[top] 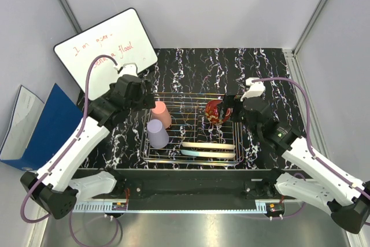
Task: Unload the mixed dishes from the dish rack
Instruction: Pick up the cup from the dish rack.
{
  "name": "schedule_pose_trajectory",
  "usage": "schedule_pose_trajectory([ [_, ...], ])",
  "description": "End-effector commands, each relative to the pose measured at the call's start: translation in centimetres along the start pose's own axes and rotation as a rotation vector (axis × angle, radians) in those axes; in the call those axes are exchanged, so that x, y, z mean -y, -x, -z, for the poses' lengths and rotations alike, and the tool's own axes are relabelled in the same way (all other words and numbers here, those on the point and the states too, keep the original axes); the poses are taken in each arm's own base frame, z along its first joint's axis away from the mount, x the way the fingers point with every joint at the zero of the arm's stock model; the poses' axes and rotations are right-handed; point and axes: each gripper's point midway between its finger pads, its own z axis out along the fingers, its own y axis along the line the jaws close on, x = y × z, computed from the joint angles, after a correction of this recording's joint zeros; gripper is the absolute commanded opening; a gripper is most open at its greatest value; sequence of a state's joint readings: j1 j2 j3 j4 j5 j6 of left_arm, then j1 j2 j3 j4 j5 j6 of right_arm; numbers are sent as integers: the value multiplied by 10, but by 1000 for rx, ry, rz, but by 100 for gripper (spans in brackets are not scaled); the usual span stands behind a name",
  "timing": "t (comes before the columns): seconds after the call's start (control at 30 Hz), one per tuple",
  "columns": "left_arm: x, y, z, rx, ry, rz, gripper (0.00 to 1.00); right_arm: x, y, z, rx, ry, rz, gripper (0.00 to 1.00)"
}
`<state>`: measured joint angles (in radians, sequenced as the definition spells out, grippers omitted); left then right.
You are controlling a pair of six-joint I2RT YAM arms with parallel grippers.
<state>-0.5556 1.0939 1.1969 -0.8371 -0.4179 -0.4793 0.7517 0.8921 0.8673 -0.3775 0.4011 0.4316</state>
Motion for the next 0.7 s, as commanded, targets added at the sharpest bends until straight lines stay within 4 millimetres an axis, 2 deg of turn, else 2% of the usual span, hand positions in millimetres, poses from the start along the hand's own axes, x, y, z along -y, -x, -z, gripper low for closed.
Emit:
schedule_pose_trajectory([
  [0.0, 16, 7, 4, 23, -87, 9, 99, -3, 12, -3, 49, -9, -31, 100],
  [0.2, 19, -7, -3, -10, -107, -19, 99, 2, 14, -4, 54, -35, -7, 100],
  [0.37, 39, -17, -5, -38, -176, -58, 99, 5, 12, -4, 60, -41, 5, 100],
  [0.43, 47, -15, -7, -32, -193, -68, 99, 5, 9, -5, 53, -36, 3, 100],
  [0.67, 60, -25, -36, -87, -154, -90, 99, 6, 6, -5, 49, -32, 5, 100],
])
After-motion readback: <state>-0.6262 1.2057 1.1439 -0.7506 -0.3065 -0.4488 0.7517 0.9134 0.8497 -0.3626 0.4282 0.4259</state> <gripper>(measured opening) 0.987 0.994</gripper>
